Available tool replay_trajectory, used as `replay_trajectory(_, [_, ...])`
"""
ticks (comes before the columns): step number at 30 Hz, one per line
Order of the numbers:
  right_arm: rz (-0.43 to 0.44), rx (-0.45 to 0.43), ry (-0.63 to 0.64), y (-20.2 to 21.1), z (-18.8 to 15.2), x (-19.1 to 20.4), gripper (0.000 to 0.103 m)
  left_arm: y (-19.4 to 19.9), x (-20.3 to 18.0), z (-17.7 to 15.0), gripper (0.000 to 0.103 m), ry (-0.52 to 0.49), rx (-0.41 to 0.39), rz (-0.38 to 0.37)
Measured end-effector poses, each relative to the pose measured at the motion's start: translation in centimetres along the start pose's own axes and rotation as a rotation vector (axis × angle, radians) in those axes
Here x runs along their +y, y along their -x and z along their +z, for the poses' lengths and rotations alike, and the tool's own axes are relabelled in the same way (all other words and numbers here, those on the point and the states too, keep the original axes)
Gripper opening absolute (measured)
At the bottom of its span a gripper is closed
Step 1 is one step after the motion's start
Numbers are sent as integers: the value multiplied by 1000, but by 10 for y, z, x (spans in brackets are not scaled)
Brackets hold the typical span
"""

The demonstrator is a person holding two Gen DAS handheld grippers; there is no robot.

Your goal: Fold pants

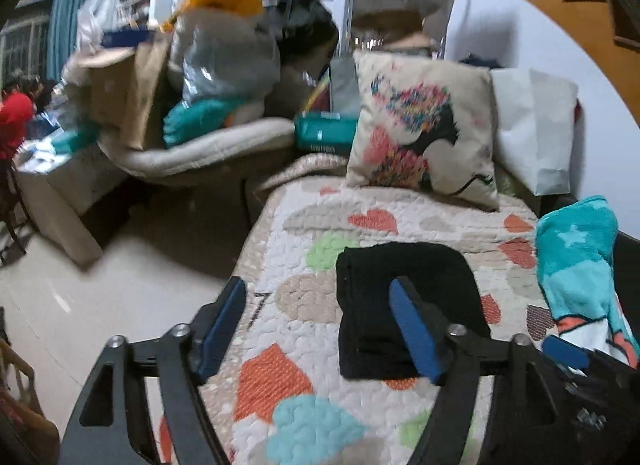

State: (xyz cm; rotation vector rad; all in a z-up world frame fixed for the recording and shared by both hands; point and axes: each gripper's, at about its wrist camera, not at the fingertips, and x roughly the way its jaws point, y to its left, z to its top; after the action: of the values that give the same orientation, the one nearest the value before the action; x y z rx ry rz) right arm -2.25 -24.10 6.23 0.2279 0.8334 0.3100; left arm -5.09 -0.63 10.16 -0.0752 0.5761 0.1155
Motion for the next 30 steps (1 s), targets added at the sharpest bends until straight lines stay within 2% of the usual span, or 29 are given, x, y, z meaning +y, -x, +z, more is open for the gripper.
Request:
replay_trajectory(2, [18,-8,-3,5,-2,3,80,23,-3,-2,89,-9,-60,25])
replay_trajectory(3, [26,-19,-1,10,-4,5,80,33,-4,-3,96,-9,-92,29])
replay_trajectory(5, [29,-37,7,18,-8,8,80,54,-7,0,103,-10,-137,21])
replay_trajectory(10, [41,-55,16,30,-17,11,82,77,-11,8,103,30,-120,6])
replay_trajectory(15, [47,-47,19,35,-28,12,82,96,-18,-3,103,21,-171,-5])
replay_trajectory(21, [3,-41,57,36,-39,15,82,82,-35,-21,103,-89,-63,26])
replay_trajectory(27, [-86,-51,72,34,-48,10,83,67,-42,-36,103,-124,11,3])
replay_trajectory(30, [-90,-33,76,30,-50,10,84,63,-44,-40,103,-144,28,-4])
